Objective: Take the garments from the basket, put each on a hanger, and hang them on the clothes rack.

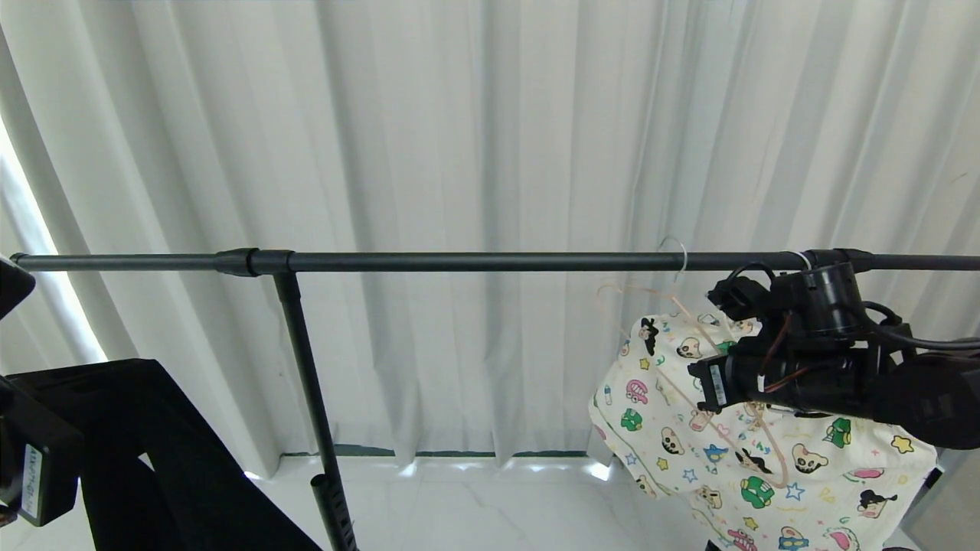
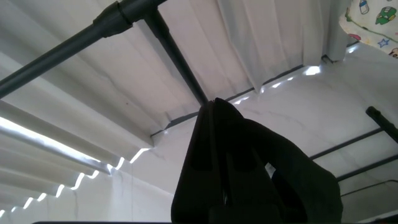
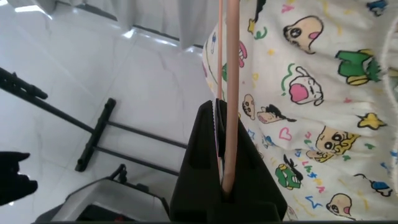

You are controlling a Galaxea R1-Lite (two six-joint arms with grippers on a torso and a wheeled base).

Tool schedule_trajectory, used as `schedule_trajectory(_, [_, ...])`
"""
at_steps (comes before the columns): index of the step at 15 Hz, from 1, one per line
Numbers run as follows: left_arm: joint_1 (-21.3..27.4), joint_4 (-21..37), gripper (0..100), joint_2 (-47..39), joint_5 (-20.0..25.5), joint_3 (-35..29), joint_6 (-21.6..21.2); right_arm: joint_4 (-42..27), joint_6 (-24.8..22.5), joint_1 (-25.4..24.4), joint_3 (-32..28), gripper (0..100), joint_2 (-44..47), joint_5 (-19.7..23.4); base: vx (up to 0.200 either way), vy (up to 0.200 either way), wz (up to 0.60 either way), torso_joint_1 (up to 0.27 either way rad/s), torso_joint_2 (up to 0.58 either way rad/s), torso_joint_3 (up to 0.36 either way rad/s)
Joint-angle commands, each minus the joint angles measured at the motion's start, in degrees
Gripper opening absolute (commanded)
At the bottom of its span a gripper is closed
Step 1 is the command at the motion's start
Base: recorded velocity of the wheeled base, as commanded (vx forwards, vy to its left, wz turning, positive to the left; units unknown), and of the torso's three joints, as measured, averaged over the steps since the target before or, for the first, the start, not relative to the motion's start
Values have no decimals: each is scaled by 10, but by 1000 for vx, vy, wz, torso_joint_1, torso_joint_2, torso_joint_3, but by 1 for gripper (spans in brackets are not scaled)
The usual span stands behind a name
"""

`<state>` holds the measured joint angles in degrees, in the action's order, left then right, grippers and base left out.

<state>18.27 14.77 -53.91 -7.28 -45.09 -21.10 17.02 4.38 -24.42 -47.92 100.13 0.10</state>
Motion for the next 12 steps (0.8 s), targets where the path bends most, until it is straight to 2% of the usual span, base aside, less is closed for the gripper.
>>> schedule_trajectory(1, [0, 0, 0, 1, 0, 0, 0, 0, 4, 0, 2, 0, -32, 0, 0, 0, 0, 0, 0, 0])
schedule_trajectory(5, [0, 0, 0, 2, 0, -1, 0, -1, 10, 0, 20, 0, -83, -1, 0, 0, 0, 0, 0, 0])
schedule_trajectory(11, [0, -1, 0, 2, 0, -2, -4, -5, 7, 1, 121, 0, -208, -1, 0, 0, 0, 0, 0, 0])
schedule_trajectory(12, [0, -1, 0, 2, 0, -3, -6, -6, 6, 0, 133, 0, -224, -1, -200, 0, 0, 7, -7, -7])
